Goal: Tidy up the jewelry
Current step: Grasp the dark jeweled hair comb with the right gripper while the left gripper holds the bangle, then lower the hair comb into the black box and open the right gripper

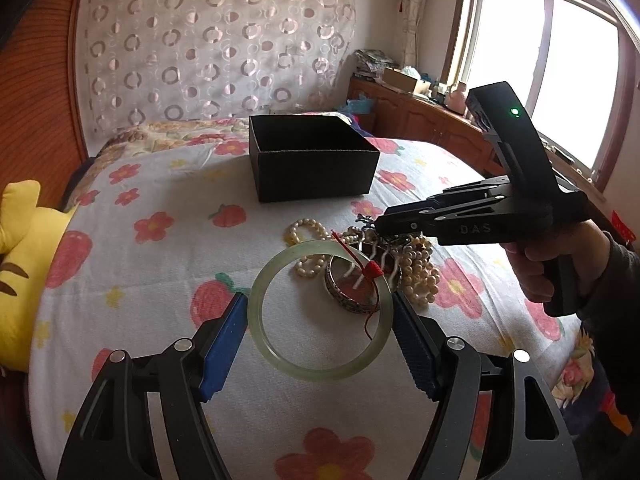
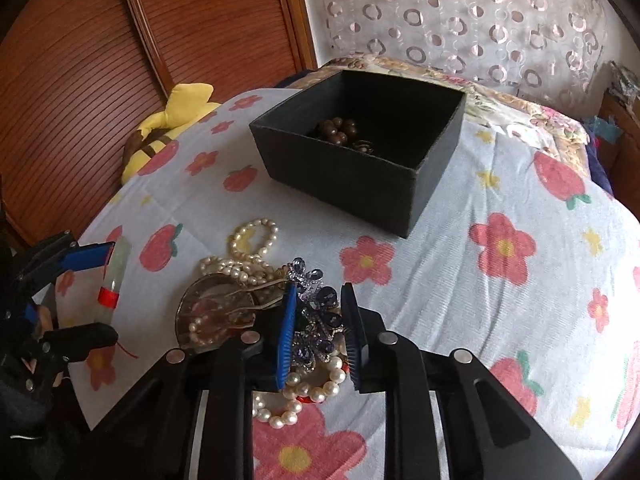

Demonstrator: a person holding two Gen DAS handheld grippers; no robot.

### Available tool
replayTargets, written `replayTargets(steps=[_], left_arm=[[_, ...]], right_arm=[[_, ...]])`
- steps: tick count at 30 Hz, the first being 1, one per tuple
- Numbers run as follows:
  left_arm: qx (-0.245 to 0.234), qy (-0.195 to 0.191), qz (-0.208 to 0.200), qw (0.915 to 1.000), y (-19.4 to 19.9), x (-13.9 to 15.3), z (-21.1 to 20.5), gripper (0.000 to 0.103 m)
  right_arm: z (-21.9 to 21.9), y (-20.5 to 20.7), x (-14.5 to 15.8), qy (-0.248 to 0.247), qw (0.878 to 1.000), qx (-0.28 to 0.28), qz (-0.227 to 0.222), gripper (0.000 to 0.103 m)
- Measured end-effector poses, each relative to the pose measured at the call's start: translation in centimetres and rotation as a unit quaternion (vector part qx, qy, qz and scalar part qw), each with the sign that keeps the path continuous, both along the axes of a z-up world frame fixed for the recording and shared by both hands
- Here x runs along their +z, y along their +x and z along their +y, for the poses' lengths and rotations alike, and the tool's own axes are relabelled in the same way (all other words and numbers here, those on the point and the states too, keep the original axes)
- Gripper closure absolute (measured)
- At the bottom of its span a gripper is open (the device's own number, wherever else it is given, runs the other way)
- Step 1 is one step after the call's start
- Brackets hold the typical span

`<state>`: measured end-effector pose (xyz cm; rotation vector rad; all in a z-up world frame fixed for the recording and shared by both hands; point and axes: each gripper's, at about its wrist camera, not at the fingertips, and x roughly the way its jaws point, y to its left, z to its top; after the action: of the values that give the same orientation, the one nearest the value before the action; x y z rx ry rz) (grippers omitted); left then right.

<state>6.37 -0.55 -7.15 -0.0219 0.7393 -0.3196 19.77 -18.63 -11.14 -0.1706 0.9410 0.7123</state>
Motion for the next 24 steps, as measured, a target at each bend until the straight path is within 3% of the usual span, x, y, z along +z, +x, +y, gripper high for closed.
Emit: replayTargets(steps=[10, 12, 13, 24], left_arm=[[0.0, 0.0, 0.0, 1.0, 0.0, 0.0, 0.1, 0.034], [-0.001, 0.0, 0.0, 1.0, 0.0, 0.0, 0.0, 0.034], [-0.001, 0.0, 0.0, 1.0, 0.0, 0.0, 0.0, 0.034], [-0.002, 0.0, 0.0, 1.0, 0.2, -0.1, -0.2, 0.034]], right_arm=[[-1.2, -0.7, 2.2, -0.076, 0.991, -0.037, -0.106, 0.079], [-1.4, -0.5, 2.3, -0.101, 0.986, -0.041, -0.126, 0.095], [-1.4, -0.4, 2.3, -0.113, 0.983, -0.045, -0.135, 0.096], [-3.0, 0.0, 1.5, -0.106, 0.985, -0.054, -0.123, 0.096]])
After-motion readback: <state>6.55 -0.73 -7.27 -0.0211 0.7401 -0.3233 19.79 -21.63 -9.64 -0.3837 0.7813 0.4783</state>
